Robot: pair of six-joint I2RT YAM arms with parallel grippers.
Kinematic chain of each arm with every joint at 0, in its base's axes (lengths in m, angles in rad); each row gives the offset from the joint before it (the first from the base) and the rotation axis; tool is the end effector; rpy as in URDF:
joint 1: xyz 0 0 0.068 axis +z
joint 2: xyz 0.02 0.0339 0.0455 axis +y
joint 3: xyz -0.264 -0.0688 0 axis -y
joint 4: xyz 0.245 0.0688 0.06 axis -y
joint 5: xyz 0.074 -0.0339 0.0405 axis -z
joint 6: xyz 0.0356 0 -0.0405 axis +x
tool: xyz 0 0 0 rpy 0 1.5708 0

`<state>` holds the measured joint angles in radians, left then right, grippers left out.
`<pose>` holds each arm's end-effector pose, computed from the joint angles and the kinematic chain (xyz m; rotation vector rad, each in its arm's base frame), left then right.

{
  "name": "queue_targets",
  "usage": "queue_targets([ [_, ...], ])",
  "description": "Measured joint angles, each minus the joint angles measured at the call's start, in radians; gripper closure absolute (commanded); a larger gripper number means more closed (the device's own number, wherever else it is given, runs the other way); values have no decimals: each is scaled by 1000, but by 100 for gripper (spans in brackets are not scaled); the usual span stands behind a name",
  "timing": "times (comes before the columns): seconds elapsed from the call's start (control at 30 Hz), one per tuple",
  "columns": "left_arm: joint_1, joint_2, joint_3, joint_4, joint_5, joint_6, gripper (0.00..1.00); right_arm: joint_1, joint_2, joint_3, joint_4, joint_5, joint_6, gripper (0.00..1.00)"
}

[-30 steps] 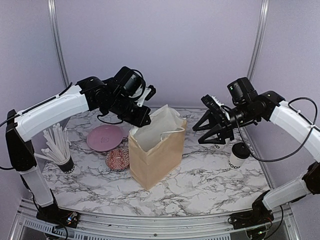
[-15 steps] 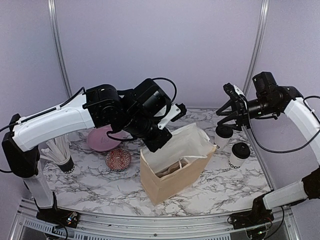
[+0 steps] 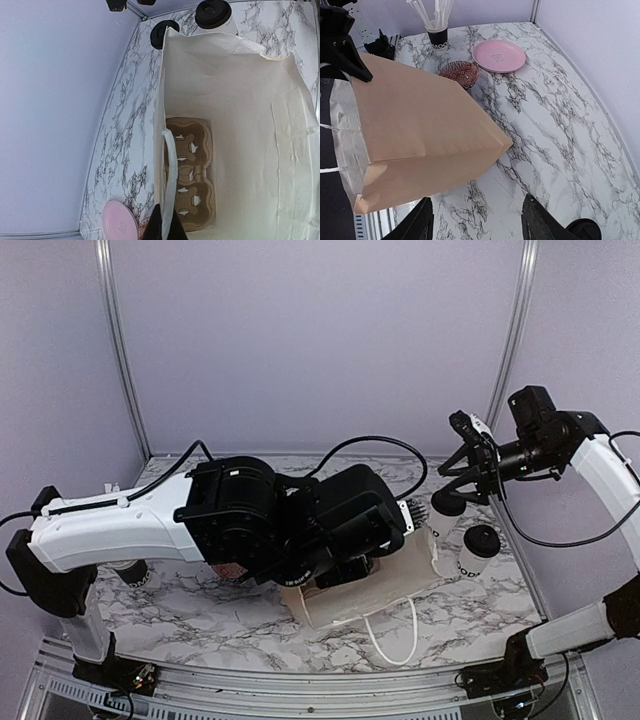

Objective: Pack the takeout coffee

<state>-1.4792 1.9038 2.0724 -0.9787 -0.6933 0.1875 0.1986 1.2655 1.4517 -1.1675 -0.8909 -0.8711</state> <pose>0.0599 -0.4039 0.3898 1.3770 1.6687 0.1024 0.2140 0.0713 0.3895 -1.3966 1.7313 0.7717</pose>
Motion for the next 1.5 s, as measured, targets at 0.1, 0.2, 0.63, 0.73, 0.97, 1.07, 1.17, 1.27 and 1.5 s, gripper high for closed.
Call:
queue_targets([
  [0.1,-31,8,-24,-1,-58,23,100,-2,0,-22,21,30,23,41],
  [0.2,-58,29,-46,-3,-108,27,100,-6,5,-48,41,73,50,41],
  [0.63,-150,70,-43,-6,-123,-50,100,-17,-33,-132,105,271,141,37],
  [0.73,-154,70,-39,-7,-72,-95,100,-18,-73,-158,104,298,146,36],
  [0.97,-160,40,-28,7,109,-240,100,-18,-159,-228,97,360,169,35],
  [1.07,-163,11,-59,30,176,-279,100,-18,-193,-282,90,400,183,35],
  [1.17,-163,-6,-88,45,226,-301,100,-18,-214,-311,80,428,191,35],
  [1.27,-163,-10,-104,63,246,-307,100,-18,-223,-312,71,446,192,34],
  [1.5,-142,-38,-147,87,215,-300,100,-50,-202,-328,64,552,199,22],
])
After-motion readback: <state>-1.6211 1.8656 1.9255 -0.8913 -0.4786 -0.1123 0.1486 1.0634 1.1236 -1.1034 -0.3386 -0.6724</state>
